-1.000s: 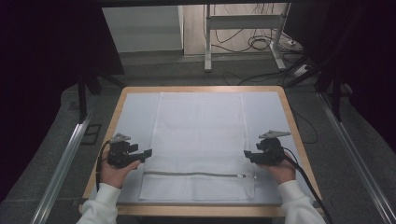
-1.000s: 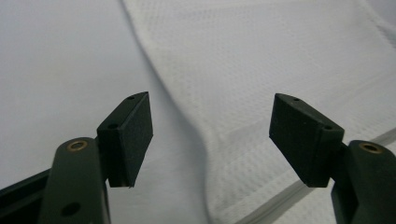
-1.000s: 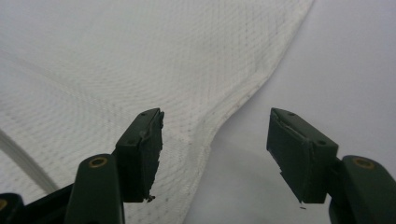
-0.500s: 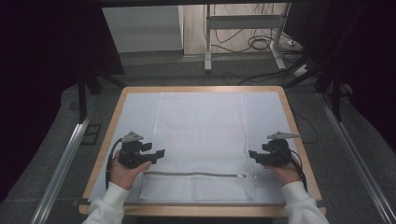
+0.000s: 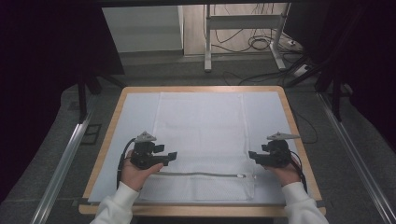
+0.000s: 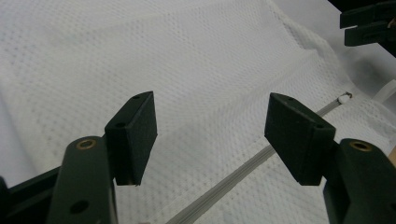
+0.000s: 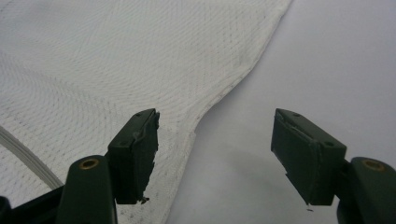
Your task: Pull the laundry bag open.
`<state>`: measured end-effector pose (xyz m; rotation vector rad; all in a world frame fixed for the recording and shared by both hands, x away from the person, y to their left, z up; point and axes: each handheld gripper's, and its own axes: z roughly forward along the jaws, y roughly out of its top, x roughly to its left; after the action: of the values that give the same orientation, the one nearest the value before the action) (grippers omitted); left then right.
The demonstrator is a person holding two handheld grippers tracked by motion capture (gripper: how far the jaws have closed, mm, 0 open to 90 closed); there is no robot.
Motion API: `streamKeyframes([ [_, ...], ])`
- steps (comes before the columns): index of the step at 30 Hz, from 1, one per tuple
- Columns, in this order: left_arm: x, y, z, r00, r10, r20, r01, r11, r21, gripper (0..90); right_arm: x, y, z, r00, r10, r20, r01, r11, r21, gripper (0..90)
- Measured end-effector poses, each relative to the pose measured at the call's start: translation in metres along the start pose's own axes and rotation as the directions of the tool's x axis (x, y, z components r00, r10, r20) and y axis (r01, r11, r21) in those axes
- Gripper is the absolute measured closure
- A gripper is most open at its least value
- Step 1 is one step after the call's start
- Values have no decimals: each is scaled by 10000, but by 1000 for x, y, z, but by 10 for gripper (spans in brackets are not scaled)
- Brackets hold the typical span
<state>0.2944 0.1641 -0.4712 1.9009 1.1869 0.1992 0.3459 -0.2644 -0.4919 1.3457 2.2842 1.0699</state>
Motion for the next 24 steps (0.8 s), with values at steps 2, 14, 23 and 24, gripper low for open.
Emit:
streamKeyframes([
  [2, -4, 2, 4, 9999, 49, 119, -50, 9999, 90, 349, 0, 0, 0, 10000, 1, -2, -1, 10000, -36, 311],
  [14, -23, 6, 18, 9968, 273, 748, -304, 9987, 407, 350, -1, 0, 0, 10000, -27, 56, 27, 10000, -50, 310],
  [23, -30, 7, 25, 9956, 392, 857, -440, 9975, 546, 349, 0, -1, 2, 9998, -148, 100, 148, 9999, 43, 311],
  [24, -31, 7, 26, 9951, 418, 894, -469, 9974, 555, 349, 0, -1, 2, 9998, -158, 109, 157, 9999, 48, 311],
])
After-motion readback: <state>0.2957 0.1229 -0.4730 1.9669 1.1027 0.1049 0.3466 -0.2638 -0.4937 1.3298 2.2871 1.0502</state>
